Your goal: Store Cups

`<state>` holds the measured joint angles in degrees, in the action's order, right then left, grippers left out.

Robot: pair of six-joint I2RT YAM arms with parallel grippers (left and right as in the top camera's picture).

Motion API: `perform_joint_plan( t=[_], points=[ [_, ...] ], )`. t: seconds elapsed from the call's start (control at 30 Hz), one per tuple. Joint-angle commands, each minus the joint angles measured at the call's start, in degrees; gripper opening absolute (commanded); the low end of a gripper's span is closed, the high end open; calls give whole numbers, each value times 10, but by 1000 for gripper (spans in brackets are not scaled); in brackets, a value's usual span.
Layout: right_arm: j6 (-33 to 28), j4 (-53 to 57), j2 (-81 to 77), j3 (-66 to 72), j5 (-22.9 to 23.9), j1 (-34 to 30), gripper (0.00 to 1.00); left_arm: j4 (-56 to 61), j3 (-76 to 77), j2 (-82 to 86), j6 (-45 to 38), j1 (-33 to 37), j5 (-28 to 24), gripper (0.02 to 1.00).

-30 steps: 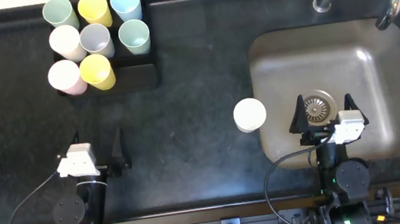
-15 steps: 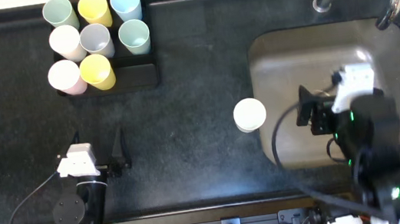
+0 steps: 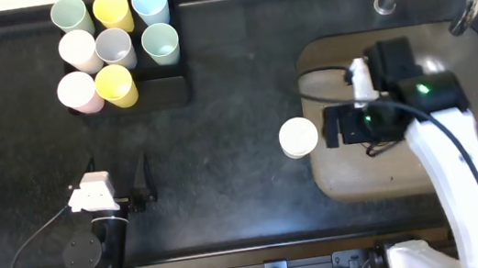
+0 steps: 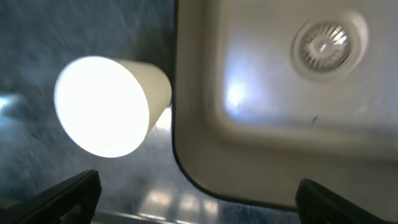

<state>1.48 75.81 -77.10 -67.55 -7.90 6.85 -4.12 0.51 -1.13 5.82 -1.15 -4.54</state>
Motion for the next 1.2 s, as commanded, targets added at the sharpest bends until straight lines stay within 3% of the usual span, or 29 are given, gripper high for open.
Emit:
perform_joint_plan(
  t=[0.03,0.3,0.5,0.77,0.87,1.07,1.2],
  points=[
    [-2,-4,-51,-14,-15,35,998,-2,-1,6,6,-5,-7,1000],
    [1,-37,-120,-14,1,63,967,-2,-1,6,6,-5,-7,1000],
    [14,-65,-155,-14,20,71,851,-2,-1,6,6,-5,-7,998],
    [28,-79,-156,-14,17,87,356,-2,-1,6,6,-5,-7,998],
    [39,-89,-156,-15,16,99,69,-2,-1,6,6,-5,-7,1000],
    [54,-99,-150,-35,-21,126,45,-2,-1,6,6,-5,-7,1000],
    [61,-97,-144,-120,-35,154,42,-2,-1,6,6,-5,-7,1000]
  ],
)
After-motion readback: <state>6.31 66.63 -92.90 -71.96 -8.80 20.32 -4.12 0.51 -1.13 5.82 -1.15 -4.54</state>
